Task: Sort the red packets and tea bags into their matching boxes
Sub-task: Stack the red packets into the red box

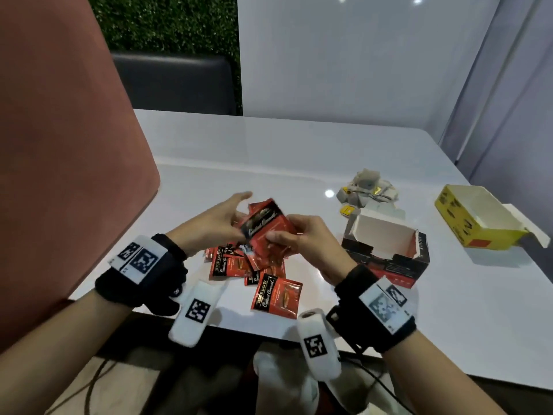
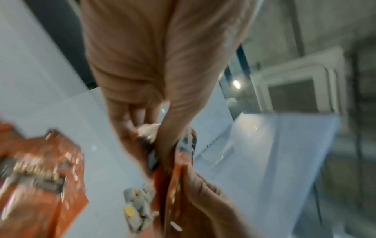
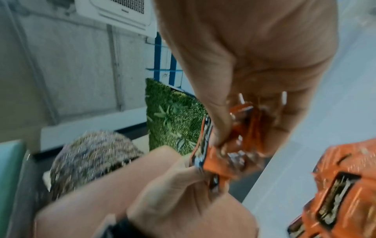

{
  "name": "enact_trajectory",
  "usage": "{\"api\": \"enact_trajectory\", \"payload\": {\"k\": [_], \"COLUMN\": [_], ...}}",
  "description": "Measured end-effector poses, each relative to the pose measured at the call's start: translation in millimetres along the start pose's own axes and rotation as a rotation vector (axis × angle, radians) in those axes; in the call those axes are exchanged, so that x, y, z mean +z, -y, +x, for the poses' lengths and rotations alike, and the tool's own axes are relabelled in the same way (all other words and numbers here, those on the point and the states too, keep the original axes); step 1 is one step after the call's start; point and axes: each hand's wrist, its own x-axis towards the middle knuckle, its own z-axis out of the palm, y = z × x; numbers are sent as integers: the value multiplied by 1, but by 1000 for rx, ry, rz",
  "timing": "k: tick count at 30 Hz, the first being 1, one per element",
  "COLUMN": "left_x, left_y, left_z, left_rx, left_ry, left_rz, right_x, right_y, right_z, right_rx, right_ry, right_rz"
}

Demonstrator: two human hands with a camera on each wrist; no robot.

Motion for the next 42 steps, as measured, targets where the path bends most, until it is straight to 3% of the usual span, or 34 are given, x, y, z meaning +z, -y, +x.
{"api": "enact_trajectory", "payload": {"k": [2, 4, 6, 10, 15, 18, 20, 24, 27, 32, 36, 39, 40, 42], "left_x": [4, 14, 30, 50, 50, 42, 35, 30, 33, 33, 31, 37, 40, 46], "left_y": [6, 10, 14, 17, 30, 37, 42, 48, 52, 66, 76, 63, 57, 50], "left_z": [-10, -21, -28, -29, -28, -31, -33, -36, -36, -35, -33, -34, -33, -29], "left_rx": [-24, -45, -46, -81, -140, -128, -132, -173, -214, -179, -120, -131, -128, -131], "left_ry": [-131, -114, -73, -108, -170, -122, -91, -41, -19, 25, -13, 35, 35, -13], "left_rz": [-439, -814, -972, -1115, -1278, -1346, -1418, -1462, -1442, -1423, -1454, -1425, -1394, -1366], "right_x": [3, 10, 24, 56, 53, 37, 24, 19, 24, 13, -2, 13, 24, 46], "right_y": [1, 3, 0, -6, 0, -1, -5, -28, -38, -34, -20, -3, 1, 6], "right_z": [1, 2, 5, 2, -5, -3, -3, -13, -16, -9, -5, -7, -8, -8], "right_rx": [-20, -30, -25, -12, -111, -134, -64, 66, -3, 92, 150, 147, 136, 55], "right_ry": [-65, -122, -179, -156, 32, 58, 93, 367, 311, 318, 141, 38, 36, 30], "right_rz": [206, 322, 254, 69, -287, -640, -861, -1179, -1256, -1117, -537, -176, -123, -264]}}
